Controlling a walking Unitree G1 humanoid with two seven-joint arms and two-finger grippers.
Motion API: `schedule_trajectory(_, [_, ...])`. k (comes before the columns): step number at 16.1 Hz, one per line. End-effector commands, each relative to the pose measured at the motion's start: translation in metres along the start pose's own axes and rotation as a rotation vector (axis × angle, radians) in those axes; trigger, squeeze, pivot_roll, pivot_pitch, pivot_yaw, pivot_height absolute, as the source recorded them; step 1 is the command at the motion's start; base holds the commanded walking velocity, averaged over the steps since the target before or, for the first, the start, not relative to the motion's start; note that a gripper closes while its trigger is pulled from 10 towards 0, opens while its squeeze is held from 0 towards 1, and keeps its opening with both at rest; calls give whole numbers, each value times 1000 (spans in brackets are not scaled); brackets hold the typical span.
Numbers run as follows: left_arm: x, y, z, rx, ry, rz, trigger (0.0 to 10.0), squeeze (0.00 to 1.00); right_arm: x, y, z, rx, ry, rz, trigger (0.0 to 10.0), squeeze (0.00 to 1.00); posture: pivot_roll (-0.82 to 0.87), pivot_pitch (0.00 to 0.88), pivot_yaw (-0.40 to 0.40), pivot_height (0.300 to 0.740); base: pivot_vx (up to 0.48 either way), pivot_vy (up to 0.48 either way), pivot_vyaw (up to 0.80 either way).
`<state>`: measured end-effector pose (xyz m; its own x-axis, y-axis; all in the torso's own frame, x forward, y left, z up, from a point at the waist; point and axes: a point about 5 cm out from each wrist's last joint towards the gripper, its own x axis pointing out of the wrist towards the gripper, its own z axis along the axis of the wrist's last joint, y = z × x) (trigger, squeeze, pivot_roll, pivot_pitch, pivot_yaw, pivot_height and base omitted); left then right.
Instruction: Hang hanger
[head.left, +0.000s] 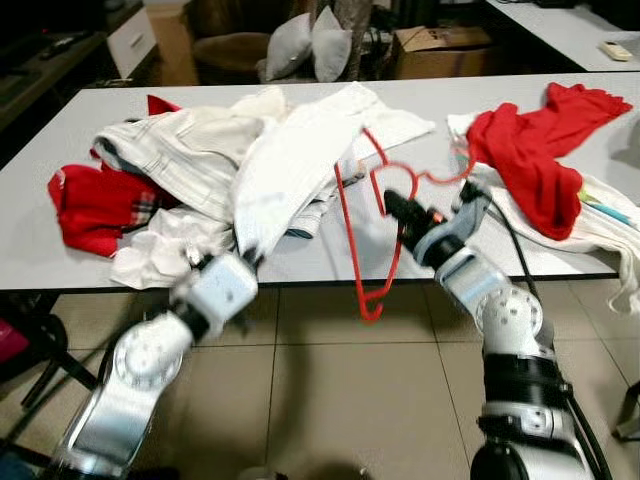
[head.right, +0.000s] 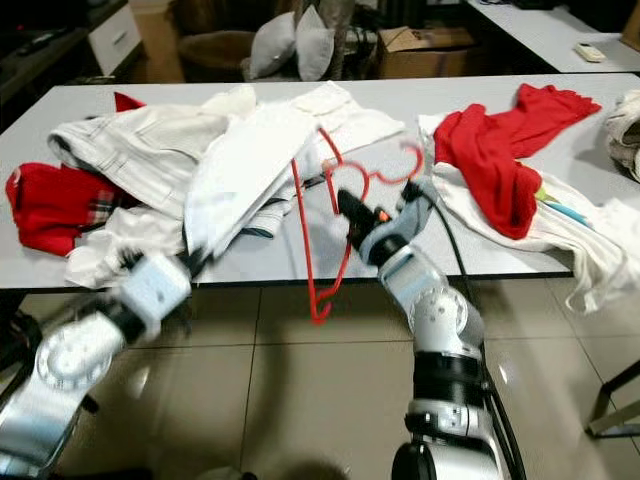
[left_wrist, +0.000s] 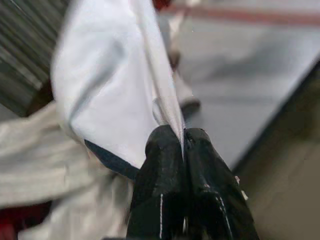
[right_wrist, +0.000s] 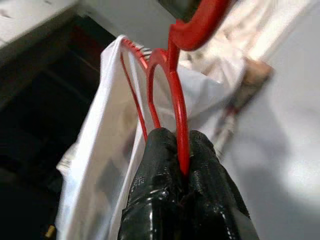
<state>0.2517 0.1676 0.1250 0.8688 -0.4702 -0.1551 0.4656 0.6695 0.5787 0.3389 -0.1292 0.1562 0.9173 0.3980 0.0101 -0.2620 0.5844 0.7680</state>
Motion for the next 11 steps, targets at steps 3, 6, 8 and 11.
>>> schedule_trajectory(3, [-1,9,-4,9,52,78,0,0,-4,47,64,-42,-278,280,10000,0,-22,0,42,740,0,0,0])
schedule_trajectory(6, [4,22,-3,-14,65,190,0,0,-9,2,-4,-320,67,37,10000,0,-28,0,45,740,0,0,0])
schedule_trajectory(8, [5,18,-3,-35,68,172,0,0,-14,5,-9,-268,50,60,10000,0,-36,0,51,740,0,0,0])
schedule_trajectory(11, [6,4,-7,-116,104,74,10000,0,-19,7,-12,-265,31,64,10000,0,-47,0,62,740,0,0,0])
